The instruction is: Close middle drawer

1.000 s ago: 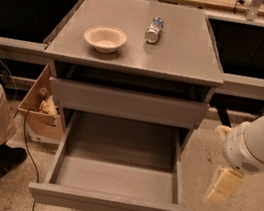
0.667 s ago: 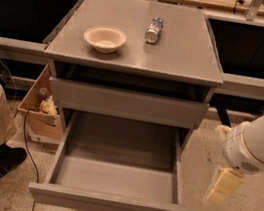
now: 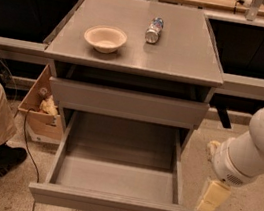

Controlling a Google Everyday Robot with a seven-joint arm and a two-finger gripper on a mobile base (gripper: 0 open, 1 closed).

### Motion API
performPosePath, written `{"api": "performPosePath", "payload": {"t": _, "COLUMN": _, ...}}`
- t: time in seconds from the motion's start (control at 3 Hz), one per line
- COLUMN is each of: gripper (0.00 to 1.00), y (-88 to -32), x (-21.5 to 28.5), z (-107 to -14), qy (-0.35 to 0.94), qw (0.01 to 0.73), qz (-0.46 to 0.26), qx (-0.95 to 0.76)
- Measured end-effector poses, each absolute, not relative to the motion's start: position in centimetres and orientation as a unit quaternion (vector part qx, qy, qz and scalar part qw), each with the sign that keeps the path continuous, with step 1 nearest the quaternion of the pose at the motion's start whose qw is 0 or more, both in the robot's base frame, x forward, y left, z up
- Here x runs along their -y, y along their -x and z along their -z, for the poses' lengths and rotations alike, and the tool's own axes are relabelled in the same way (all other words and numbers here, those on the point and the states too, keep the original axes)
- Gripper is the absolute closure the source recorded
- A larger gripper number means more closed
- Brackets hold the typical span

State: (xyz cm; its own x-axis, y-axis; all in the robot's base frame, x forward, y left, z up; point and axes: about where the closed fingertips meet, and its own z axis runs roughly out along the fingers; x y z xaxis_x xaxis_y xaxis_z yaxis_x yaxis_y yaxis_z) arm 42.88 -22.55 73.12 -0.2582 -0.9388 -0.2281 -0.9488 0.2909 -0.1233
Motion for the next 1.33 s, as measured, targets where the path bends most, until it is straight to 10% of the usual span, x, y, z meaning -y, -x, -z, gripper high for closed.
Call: {"api": "performPosePath", "payload": {"t": 1.33, "gripper": 0.0, "y": -41.9, "x": 20.2, "z": -56.0, "qy": 0.574, "qw": 0.16, "qz": -0.128, "qx": -0.793}}
